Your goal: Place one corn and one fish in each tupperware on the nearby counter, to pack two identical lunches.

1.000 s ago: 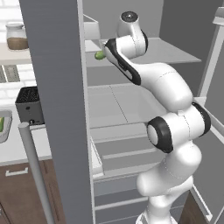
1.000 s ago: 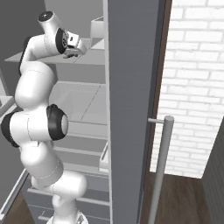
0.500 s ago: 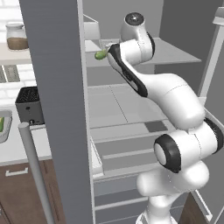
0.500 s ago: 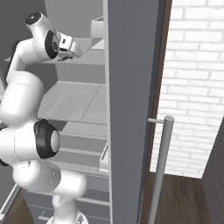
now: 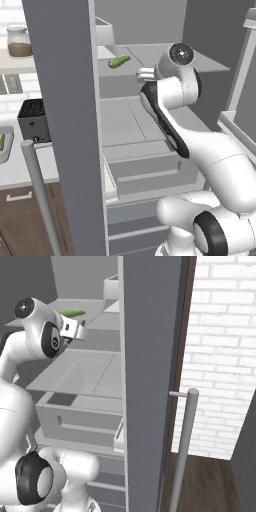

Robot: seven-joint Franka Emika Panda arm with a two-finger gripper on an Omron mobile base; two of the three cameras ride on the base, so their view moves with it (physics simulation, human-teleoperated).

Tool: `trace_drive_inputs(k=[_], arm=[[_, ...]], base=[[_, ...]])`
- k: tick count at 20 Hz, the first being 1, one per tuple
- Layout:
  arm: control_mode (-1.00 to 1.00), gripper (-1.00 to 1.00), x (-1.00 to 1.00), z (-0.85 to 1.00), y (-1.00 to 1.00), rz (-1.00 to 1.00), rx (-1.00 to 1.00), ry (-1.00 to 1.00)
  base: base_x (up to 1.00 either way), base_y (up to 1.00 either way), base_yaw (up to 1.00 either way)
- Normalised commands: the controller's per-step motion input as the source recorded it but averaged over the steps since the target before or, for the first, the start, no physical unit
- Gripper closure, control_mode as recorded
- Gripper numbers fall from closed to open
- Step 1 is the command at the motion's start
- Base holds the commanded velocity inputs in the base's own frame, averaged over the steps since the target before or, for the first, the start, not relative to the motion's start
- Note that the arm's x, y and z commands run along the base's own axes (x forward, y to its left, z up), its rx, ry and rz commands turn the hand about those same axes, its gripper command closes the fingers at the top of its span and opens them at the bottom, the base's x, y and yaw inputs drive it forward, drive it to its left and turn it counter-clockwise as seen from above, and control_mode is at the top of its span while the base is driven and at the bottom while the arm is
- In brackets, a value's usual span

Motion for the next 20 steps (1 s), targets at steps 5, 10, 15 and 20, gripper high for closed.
trace_drive_inputs(k=[5, 10, 15, 20], arm=[[-1.0, 1.0, -0.62, -0.23, -0.3, 0.0, 0.0, 0.49], [-1.0, 1.0, -0.47, -0.64, -0.07, 0.0, 0.0, 0.73], [-1.0, 1.0, -0.69, -1.0, 0.0, 0.0, -0.02, 0.29], [-1.0, 1.0, -1.0, -0.79, 0.0, 0.01, 0.04, -0.12]], base=[[0.0, 0.0, 0.0], [0.0, 0.0, 0.0], [0.0, 0.0, 0.0], [0.0, 0.0, 0.0]])
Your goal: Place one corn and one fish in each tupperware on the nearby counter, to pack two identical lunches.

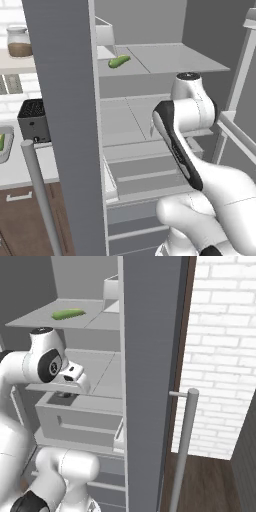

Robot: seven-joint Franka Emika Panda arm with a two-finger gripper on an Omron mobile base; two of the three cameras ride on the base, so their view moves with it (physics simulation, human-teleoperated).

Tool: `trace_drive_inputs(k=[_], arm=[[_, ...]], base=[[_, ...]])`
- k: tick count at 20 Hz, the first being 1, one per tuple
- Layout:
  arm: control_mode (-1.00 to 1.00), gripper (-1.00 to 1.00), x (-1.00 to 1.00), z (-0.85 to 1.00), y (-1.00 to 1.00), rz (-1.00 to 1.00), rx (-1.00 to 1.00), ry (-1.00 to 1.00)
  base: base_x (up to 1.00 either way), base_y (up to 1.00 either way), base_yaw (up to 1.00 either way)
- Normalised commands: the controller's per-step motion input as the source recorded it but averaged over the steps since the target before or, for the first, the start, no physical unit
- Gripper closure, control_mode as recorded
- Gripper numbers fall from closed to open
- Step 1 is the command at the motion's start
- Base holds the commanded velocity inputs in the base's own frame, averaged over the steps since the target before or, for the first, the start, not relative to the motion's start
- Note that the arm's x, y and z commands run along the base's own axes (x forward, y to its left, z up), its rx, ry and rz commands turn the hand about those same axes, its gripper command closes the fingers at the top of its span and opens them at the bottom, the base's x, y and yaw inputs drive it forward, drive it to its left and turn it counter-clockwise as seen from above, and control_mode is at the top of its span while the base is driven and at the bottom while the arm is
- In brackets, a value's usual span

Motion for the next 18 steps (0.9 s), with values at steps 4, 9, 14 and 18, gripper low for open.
trace_drive_inputs(k=[4, 9, 14, 18], arm=[[-1.0, 1.0, -0.81, -0.54, -0.11, 0.02, 0.06, 0.0], [-1.0, 1.0, -0.41, 0.09, -0.31, 0.0, 0.07, 0.09], [-1.0, 1.0, -0.51, 0.03, -0.06, 0.0, 0.01, -0.01], [-1.0, 1.0, -0.45, 0.0, 0.0, 0.0, 0.0, 0.0]], base=[[0.0, 0.0, 0.0], [0.0, 0.0, 0.0], [0.0, 0.0, 0.0], [0.0, 0.0, 0.0]])
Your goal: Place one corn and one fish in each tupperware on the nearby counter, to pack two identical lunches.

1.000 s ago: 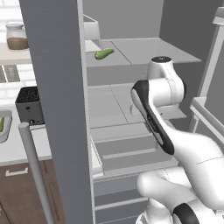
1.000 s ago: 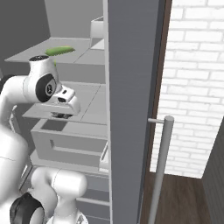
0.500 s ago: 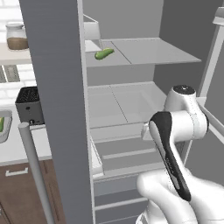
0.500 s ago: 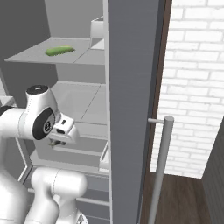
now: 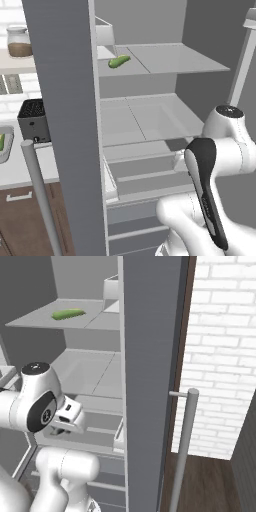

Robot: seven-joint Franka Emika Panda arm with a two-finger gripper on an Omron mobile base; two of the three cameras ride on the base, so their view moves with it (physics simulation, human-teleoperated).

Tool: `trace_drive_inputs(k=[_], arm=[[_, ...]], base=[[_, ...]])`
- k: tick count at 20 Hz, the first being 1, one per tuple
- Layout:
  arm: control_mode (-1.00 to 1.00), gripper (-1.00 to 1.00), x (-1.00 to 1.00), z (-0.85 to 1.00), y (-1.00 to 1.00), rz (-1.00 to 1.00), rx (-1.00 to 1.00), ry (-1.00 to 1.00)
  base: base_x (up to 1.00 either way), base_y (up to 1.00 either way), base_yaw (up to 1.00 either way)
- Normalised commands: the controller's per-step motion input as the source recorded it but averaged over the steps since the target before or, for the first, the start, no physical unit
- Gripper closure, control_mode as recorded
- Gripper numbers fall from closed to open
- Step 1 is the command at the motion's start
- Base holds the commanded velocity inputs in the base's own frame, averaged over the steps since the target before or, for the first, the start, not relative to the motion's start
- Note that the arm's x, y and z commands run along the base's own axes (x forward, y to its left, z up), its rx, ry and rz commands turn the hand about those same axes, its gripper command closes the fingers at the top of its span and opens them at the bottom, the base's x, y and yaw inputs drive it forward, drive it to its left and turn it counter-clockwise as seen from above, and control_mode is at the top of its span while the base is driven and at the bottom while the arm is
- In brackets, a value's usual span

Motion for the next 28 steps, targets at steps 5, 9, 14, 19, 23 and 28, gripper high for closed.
trace_drive_inputs(k=[5, 9, 14, 19, 23, 28], arm=[[1.0, 1.0, -0.12, 0.0, 0.0, 0.0, 0.0, 0.0], [1.0, 1.0, 0.0, 0.0, 0.0, 0.0, 0.0, 0.0], [1.0, 1.0, 0.0, 0.0, 0.0, 0.0, 0.0, 0.0], [1.0, 1.0, 0.0, 0.0, 0.0, 0.0, 0.0, 0.0], [1.0, 1.0, 0.0, 0.0, 0.0, 0.0, 0.0, 0.0], [1.0, 1.0, 0.0, 0.0, 0.0, 0.0, 0.0, 0.0]], base=[[-0.67, 0.12, 0.01], [-0.82, 0.55, 0.21], [-0.37, 0.71, 0.47], [-0.21, 0.74, 0.52], [-0.03, 0.76, 0.55], [0.0, 0.82, 0.55]])
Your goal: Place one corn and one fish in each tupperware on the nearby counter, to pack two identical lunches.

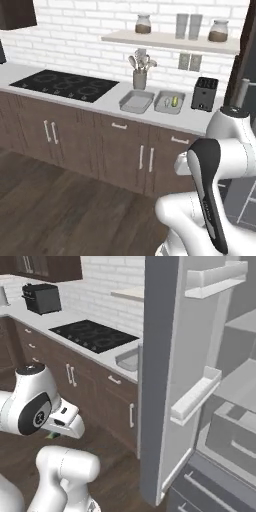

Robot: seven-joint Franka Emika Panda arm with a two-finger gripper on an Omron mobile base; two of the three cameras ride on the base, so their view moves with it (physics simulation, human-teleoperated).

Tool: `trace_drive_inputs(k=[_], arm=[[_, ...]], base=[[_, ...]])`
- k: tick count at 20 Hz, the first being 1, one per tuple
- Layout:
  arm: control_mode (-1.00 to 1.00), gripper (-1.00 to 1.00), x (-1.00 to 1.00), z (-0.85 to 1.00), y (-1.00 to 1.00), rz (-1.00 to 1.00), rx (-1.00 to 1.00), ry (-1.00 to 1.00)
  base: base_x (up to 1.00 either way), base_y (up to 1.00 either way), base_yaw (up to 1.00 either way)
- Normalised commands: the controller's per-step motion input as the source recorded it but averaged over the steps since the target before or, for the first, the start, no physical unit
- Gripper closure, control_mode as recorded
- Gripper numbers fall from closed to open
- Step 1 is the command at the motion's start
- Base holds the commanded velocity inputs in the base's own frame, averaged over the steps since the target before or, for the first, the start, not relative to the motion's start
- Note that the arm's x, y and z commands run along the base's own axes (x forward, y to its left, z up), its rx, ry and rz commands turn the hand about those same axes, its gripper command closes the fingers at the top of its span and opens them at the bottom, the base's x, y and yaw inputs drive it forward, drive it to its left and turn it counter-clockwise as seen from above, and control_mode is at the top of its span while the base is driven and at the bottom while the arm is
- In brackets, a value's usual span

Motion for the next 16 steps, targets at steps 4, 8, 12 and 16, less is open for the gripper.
trace_drive_inputs(k=[4, 8, 12, 16], arm=[[1.0, 1.0, 0.0, 0.0, 0.0, 0.0, 0.0, 0.0], [1.0, 1.0, 0.0, 0.0, 0.0, 0.0, 0.0, 0.0], [1.0, 1.0, 0.0, 0.0, 0.0, 0.0, 0.0, 0.0], [1.0, 1.0, 0.0, 0.0, 0.0, 0.0, 0.0, 0.0]], base=[[0.41, 0.59, 0.4], [1.0, 0.32, 0.05], [1.0, 0.36, 0.01], [1.0, 0.19, 0.05]])
